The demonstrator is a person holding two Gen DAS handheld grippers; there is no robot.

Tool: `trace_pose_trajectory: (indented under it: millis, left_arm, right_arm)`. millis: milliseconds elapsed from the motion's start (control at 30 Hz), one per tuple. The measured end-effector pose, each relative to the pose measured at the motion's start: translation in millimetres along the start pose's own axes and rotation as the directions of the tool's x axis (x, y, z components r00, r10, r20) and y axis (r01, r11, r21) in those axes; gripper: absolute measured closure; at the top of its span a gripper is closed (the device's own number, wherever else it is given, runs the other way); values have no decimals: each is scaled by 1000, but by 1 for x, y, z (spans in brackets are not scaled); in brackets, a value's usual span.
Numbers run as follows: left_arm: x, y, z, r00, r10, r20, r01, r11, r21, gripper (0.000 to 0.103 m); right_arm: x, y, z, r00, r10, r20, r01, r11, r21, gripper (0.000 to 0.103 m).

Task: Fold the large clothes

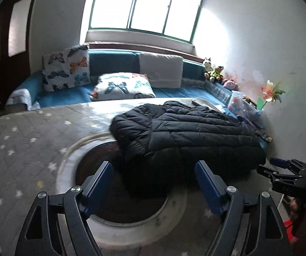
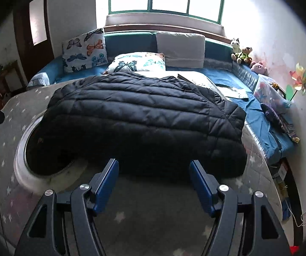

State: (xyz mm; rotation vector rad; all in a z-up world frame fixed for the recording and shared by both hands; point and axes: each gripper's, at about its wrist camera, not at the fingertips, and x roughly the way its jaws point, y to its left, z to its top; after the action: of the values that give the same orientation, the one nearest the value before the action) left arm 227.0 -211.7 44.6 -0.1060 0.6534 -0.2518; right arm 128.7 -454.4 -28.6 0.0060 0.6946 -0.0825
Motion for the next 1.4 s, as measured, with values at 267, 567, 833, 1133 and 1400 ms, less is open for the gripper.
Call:
trace_pose_trajectory:
  millis: [267, 567, 833, 1133, 1400]
  left_arm:
    - [-65, -2, -58, 999, 37, 11, -38, 998, 46, 6]
    - [-91, -7, -94, 999, 22, -34, -21, 999, 29, 5]
    - [-96, -28, -95, 998, 45, -39, -42, 996, 80, 5]
    - [-95, -41, -91, 996, 74, -39, -69, 988, 136, 5]
    - [-95, -41, -92, 996, 79, -39, -72, 985, 155, 5]
  right_arm:
    - [-31, 29, -35, 999, 6, 54, -7, 1000, 22, 28]
    - [-51, 31, -64, 998, -13, 64, 9, 998, 61, 28]
    - [-62, 30, -75, 997, -27, 79, 22, 997, 68, 28]
    - [-65, 31, -77, 996, -25, 89, 19, 998, 65, 28]
    - [-68, 32, -75, 995, -13, 94, 8, 998, 56, 28]
